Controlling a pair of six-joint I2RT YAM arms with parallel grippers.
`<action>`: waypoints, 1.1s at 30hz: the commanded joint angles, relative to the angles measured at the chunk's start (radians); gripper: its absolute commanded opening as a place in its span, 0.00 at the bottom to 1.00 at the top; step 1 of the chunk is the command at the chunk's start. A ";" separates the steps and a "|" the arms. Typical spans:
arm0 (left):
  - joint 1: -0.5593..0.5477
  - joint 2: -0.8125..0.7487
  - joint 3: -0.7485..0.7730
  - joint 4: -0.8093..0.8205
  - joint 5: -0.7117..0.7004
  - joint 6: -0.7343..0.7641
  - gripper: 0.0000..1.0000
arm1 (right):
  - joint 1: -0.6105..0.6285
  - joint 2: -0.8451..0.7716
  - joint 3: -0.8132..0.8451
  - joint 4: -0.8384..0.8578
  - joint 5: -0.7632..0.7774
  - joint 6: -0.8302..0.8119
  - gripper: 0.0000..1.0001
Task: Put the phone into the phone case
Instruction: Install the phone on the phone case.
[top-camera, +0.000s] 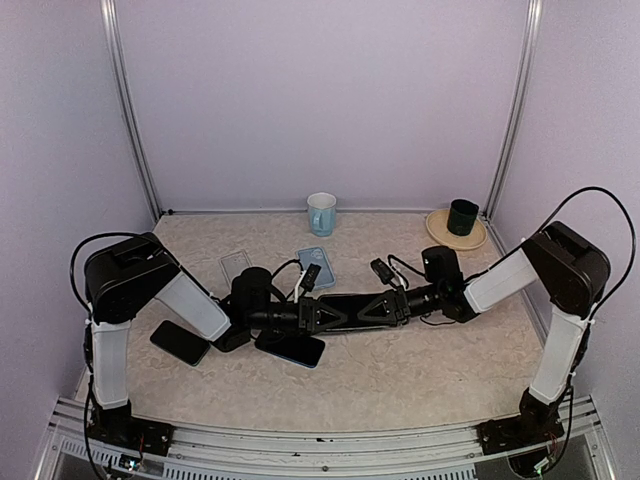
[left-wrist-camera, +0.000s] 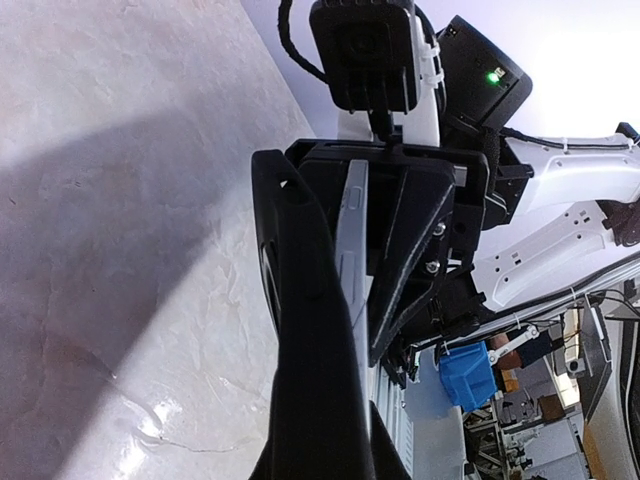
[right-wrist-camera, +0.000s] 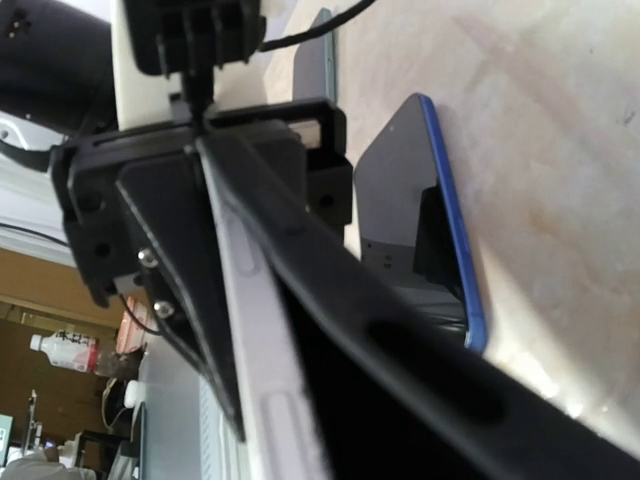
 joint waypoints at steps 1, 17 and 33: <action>-0.018 -0.046 0.019 0.123 -0.005 0.020 0.05 | 0.037 -0.008 0.008 -0.060 0.024 0.016 0.25; -0.001 -0.043 -0.001 0.086 -0.037 0.030 0.04 | 0.031 -0.028 0.028 -0.143 0.039 -0.027 0.32; 0.026 -0.075 -0.039 0.031 -0.079 0.066 0.04 | 0.014 -0.092 0.063 -0.328 0.106 -0.112 0.41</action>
